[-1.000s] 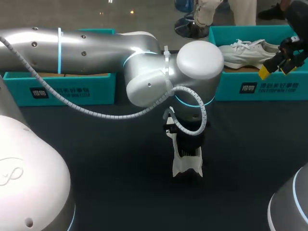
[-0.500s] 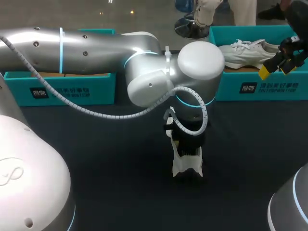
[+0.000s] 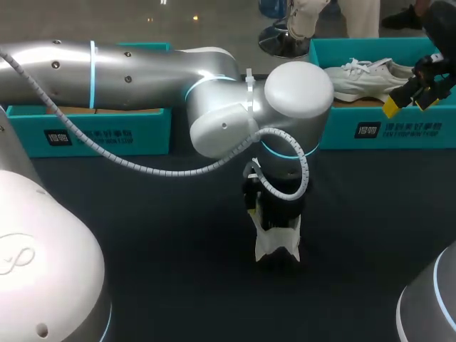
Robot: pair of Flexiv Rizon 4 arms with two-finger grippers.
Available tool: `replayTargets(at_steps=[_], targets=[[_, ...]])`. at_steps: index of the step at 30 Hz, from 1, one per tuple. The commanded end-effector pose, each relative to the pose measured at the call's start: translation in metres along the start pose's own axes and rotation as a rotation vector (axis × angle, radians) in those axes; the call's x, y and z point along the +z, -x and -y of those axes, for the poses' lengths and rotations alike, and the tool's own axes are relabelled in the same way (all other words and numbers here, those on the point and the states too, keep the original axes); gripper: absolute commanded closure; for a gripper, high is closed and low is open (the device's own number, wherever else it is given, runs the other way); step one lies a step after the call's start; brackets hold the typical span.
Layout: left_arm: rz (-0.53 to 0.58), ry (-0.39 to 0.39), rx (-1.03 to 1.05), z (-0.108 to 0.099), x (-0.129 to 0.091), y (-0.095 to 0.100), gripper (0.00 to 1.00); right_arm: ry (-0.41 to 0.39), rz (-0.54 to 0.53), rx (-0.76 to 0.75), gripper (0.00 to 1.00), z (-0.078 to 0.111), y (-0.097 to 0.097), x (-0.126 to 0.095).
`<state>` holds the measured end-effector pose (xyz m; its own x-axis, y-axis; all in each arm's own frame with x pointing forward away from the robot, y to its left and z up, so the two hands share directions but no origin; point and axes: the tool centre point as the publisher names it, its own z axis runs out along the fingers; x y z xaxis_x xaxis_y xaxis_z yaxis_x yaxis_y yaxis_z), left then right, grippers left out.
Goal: Take the shoe out of the shoebox, open the shoe tongue, remove and reinsert the insole, then place the shoe into the shoebox
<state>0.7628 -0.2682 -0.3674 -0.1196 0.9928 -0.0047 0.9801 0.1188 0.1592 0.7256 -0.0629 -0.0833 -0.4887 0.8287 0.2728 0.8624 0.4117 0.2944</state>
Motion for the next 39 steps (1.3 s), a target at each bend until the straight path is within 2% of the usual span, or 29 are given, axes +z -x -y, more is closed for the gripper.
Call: replayTargets(at_steps=[1,14,39], targets=[[0.000,0.003,-0.002,-0.001,0.001,-0.001,0.00,-0.007,-0.001,0.001,0.00,-0.003,0.001,0.000],[-0.007,0.017,0.000,-0.002,-0.007,-0.001,0.00,-0.007,-0.001,0.001,0.00,-0.003,0.001,0.000],[0.007,0.096,-0.004,-0.019,-0.049,0.001,0.00,-0.007,-0.001,0.001,0.00,-0.003,0.001,0.000]])
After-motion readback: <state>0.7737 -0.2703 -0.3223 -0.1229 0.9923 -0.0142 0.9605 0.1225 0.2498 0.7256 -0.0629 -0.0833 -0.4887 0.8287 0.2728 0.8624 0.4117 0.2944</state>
